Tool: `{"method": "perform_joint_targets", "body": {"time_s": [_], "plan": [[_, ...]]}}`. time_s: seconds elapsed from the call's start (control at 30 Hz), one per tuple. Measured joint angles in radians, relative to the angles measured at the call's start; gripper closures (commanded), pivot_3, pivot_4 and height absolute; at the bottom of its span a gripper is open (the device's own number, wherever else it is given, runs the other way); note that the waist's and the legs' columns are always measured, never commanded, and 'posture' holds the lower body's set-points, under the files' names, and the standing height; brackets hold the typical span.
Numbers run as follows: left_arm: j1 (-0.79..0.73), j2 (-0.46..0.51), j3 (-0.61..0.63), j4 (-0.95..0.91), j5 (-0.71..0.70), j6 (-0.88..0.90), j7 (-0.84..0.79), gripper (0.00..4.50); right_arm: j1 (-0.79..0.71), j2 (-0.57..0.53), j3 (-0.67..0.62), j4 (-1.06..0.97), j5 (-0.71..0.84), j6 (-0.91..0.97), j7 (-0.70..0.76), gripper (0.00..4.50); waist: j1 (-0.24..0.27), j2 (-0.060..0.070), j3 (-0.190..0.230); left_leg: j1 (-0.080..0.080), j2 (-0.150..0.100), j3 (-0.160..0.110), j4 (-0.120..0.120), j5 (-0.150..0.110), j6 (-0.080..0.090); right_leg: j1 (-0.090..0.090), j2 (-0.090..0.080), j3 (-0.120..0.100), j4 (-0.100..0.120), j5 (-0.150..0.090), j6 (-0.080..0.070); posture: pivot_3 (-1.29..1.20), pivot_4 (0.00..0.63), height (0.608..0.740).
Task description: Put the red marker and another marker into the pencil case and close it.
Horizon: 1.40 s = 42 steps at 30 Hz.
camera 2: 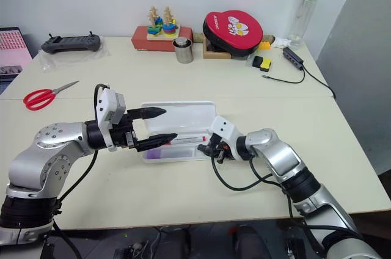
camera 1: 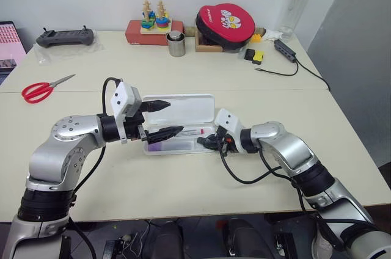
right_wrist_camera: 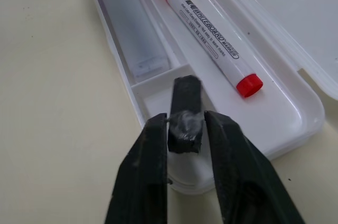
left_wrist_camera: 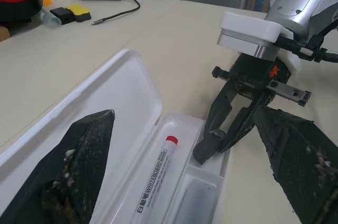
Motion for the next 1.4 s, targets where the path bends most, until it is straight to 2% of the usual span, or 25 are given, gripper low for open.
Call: {"method": "perform_joint_targets", "body": {"time_s": [0.2,0.27,0.3,0.33,0.37,0.43,0.5,0.6,0.73,0.83,0.93,1.13,1.27,1.4], "plan": [[0.000,-0.009,0.007,-0.007,0.000,0.002,0.022,0.00,-0.009,0.025,-0.062,0.001,0.037,0.001,0.013,1.36,0.000,0.000,0.000,0.000,0.000,0.000,0.000,0.000,0.000,0.000,0.000,0.000,0.000,0.000,0.000,0.00,0.150,0.740],[0.004,-0.022,0.034,-0.010,-0.022,0.029,0.058,0.00,-0.031,0.061,-0.121,0.008,0.078,-0.002,0.013,0.93,-0.001,0.000,0.000,0.000,0.000,0.000,0.000,0.000,0.000,0.000,0.000,0.000,0.001,0.000,0.000,0.00,0.150,0.740],[0.009,-0.029,0.057,-0.010,-0.035,0.045,0.083,0.00,-0.051,0.089,-0.167,0.010,0.113,-0.006,0.013,1.33,-0.002,0.000,0.000,0.000,0.000,0.000,0.000,0.000,0.000,0.000,0.000,0.000,0.001,0.000,0.000,0.00,0.150,0.740],[0.012,-0.033,0.072,-0.011,-0.042,0.050,0.097,0.00,-0.068,0.106,-0.198,0.012,0.137,-0.010,0.013,1.31,-0.004,0.000,0.000,0.000,0.000,0.000,0.000,0.000,0.000,0.000,0.000,0.000,0.001,0.000,0.000,0.00,0.150,0.740],[0.013,-0.039,0.087,-0.013,-0.048,0.058,0.115,0.00,-0.095,0.121,-0.232,0.013,0.159,-0.021,0.010,1.74,-0.004,0.000,0.000,0.000,0.000,0.000,0.000,0.000,0.000,0.000,0.000,0.000,0.001,0.000,0.000,0.00,0.150,0.740],[0.036,-0.053,0.156,-0.018,-0.080,0.084,0.176,0.00,-0.189,0.184,-0.335,0.076,0.199,-0.050,-0.046,2.24,-0.009,0.000,0.000,0.000,0.001,0.000,0.000,0.000,0.000,0.000,0.000,0.000,0.001,0.000,0.000,0.00,0.150,0.740],[0.049,-0.064,0.202,-0.020,-0.100,0.092,0.213,0.00,-0.264,0.196,-0.380,0.144,0.199,-0.077,-0.092,2.68,-0.007,0.000,0.000,0.000,0.001,-0.001,0.000,0.000,0.000,0.000,0.000,-0.001,0.001,0.000,0.000,0.00,0.150,0.740],[0.082,-0.073,0.269,-0.036,-0.132,0.111,0.264,0.00,-0.377,0.218,-0.392,0.334,0.134,-0.137,-0.187,3.40,-0.006,0.000,0.000,0.000,0.000,0.000,0.000,0.000,0.000,0.000,0.000,0.000,0.001,0.001,-0.001,0.00,0.150,0.740],[0.134,-0.074,0.297,-0.078,-0.145,0.113,0.291,0.00,-0.455,0.245,-0.365,0.565,0.048,-0.194,-0.254,4.41,-0.002,0.000,0.000,0.000,0.000,0.000,-0.001,0.000,0.000,0.000,0.000,0.000,0.000,0.002,-0.003,0.00,0.150,0.740],[0.177,-0.074,0.334,-0.111,-0.146,0.110,0.318,0.00,-0.493,0.269,-0.312,0.731,-0.037,-0.250,-0.270,4.41,-0.006,0.000,0.000,0.000,0.000,0.001,-0.003,0.000,0.000,-0.001,0.000,0.001,0.000,0.002,-0.003,0.00,0.150,0.740],[0.218,-0.066,0.382,-0.156,-0.171,0.116,0.330,0.00,-0.493,0.290,-0.262,0.782,-0.063,-0.273,-0.197,4.41,-0.007,0.000,0.000,0.000,0.000,0.001,-0.005,0.000,0.000,-0.002,0.000,0.000,0.000,0.001,-0.005,0.00,0.150,0.740],[0.325,-0.028,0.431,-0.221,-0.230,0.152,0.309,0.00,-0.389,0.251,-0.160,0.570,-0.076,-0.291,0.035,4.41,-0.006,-0.001,0.000,0.001,0.001,0.000,-0.007,0.000,0.000,-0.002,0.000,-0.001,0.001,0.000,-0.005,0.00,0.150,0.740],[0.355,0.000,0.450,-0.234,-0.255,0.157,0.292,0.00,-0.279,0.231,-0.107,0.440,-0.075,-0.283,0.118,4.41,-0.007,-0.001,-0.001,0.003,0.001,0.000,-0.007,0.000,0.000,-0.001,0.000,-0.001,0.001,-0.002,-0.004,0.00,0.150,0.740],[0.375,0.015,0.423,-0.249,-0.257,0.158,0.260,0.00,-0.179,0.194,0.002,0.326,-0.120,-0.276,0.165,4.41,-0.006,-0.001,0.000,0.004,0.001,0.001,-0.007,0.000,-0.001,-0.001,0.000,0.000,0.001,-0.002,-0.004,0.00,0.150,0.740]]}}
